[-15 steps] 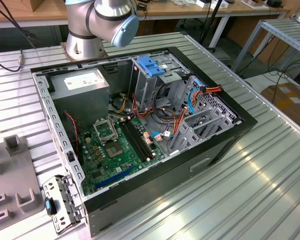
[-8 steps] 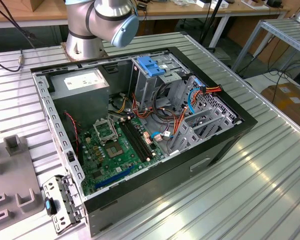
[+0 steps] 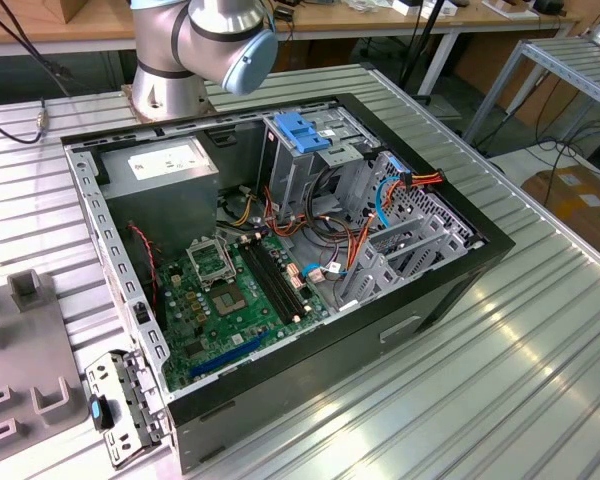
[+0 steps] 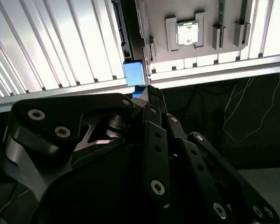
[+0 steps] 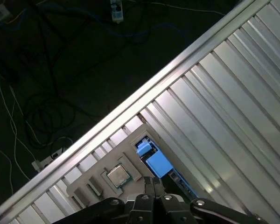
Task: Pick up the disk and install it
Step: 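Pick up the disk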
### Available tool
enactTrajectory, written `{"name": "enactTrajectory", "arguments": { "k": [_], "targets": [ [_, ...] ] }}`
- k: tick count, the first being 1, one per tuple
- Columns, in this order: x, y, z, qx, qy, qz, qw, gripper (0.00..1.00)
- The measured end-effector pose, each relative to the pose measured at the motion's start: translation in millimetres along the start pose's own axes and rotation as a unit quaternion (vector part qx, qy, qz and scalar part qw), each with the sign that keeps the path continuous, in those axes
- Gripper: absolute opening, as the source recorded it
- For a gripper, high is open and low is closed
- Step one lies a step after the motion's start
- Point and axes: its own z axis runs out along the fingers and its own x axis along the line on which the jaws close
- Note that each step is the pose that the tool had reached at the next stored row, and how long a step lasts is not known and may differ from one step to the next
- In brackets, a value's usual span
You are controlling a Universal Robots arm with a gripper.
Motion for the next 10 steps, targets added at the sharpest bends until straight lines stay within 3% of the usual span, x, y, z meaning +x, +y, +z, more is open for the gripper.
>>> {"name": "enactTrajectory", "arguments": {
  "k": [4, 10],
  "targets": [
    [-0.3, -0.3, 0.0, 0.0004, 0.0012, -0.024, 0.99970, 0.11],
    [-0.9, -1.0, 0.0, 0.0012, 0.0036, -0.070, 0.99751, 0.11]
  ]
}}
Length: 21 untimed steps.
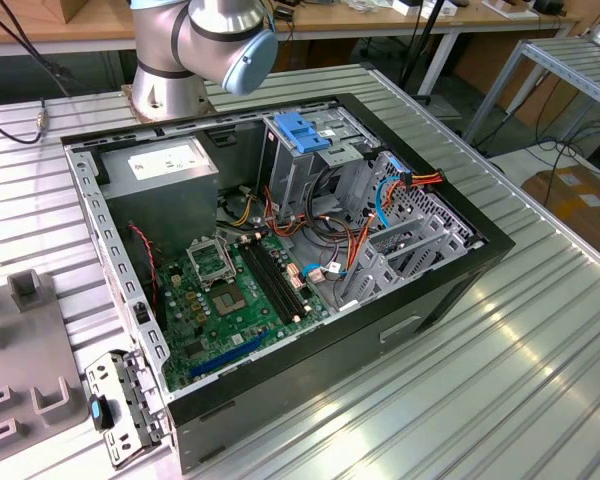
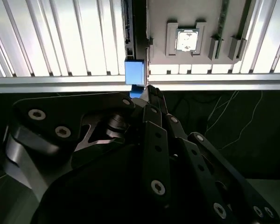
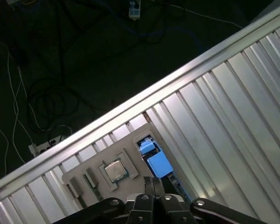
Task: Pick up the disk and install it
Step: 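Pick up the disk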
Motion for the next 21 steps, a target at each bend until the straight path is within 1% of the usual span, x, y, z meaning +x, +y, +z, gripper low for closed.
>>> {"name": "enactTrajectory", "arguments": {
  "k": [4, 8, 11, 15, 19, 20, 21],
  "targets": [
    [0.0, 0.0, 0.1, 0.0004, 0.0011, -0.022, 0.99976, 0.11],
    [-0.1, 0.0, 0.1, 0.0007, 0.0020, -0.040, 0.99918, 0.11],
    [-0.1, 0.0, 0.1, 0.0014, 0.0027, -0.059, 0.99825, 0.11],
    [0.0, 0.0, 0.1, 0.0018, 0.0031, -0.069, 0.99763, 0.11],
    [-0.1, 0.0, 0.1, 0.0026, 0.0037, -0.086, 0.99633, 0.11],
    [0.0, 0.0, 0.1, 0.0028, 0.0039, -0.092, 0.99572, 0.11],
    [0.0, 0.0, 0.1, 0.0029, 0.0041, -0.096, 0.99538, 0.11]
  ]
}}
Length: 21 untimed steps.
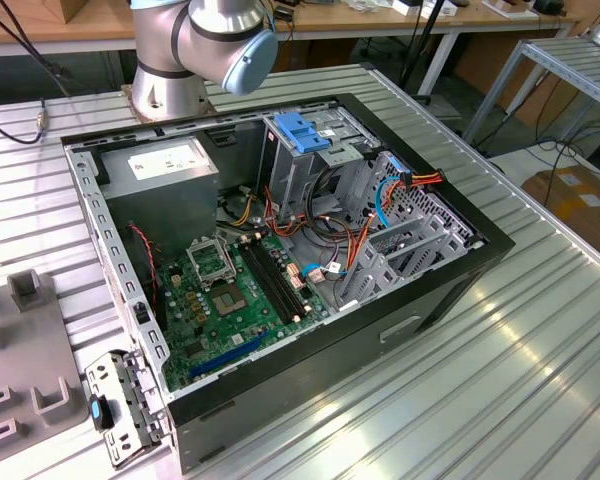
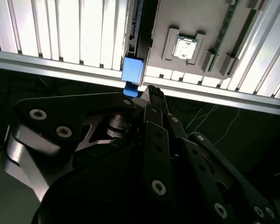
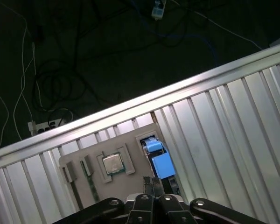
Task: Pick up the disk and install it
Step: 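Pick up the disk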
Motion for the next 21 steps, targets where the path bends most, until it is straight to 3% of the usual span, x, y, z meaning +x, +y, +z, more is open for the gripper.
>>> {"name": "enactTrajectory", "arguments": {
  "k": [3, 10, 21],
  "targets": [
    [0.0, 0.0, 0.0, 0.0003, 0.0008, -0.018, 0.99985, 0.11],
    [0.0, 0.0, 0.0, 0.0008, 0.0018, -0.039, 0.99924, 0.11],
    [0.0, 0.0, 0.0, 0.0009, 0.0021, -0.044, 0.99902, 0.11]
  ]
}}
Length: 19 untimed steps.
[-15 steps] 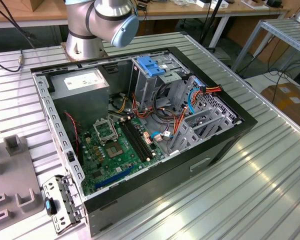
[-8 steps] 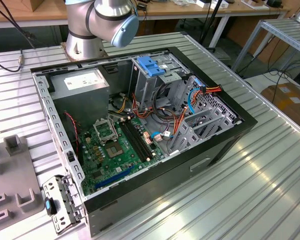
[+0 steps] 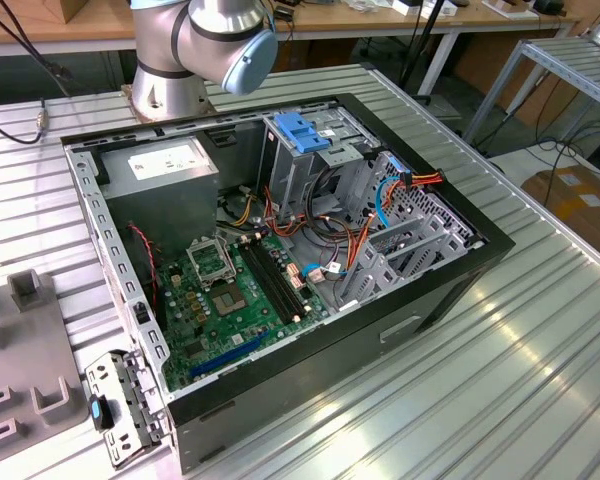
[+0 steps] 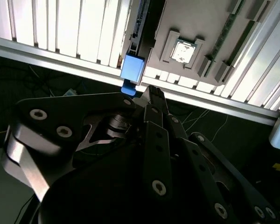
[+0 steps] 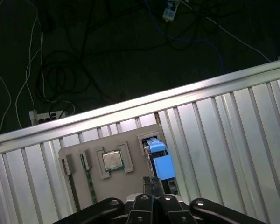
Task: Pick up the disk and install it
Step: 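Pick up the disk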
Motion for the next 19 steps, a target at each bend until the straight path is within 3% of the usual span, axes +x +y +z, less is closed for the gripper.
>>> {"name": "enactTrajectory", "arguments": {
  "k": [10, 12, 15, 19],
  "targets": [
    [0.0, 0.0, 0.3, 0.0002, 0.0005, -0.009, 0.99996, 0.11],
    [0.0, 0.0, 0.5, 0.0004, 0.0011, -0.022, 0.99977, 0.11],
    [0.0, 0.0, 0.9, 0.0009, 0.0026, -0.053, 0.99858, 0.11],
    [0.0, 0.0, 1.0, 0.0010, 0.0030, -0.062, 0.99810, 0.11]
  ]
}}
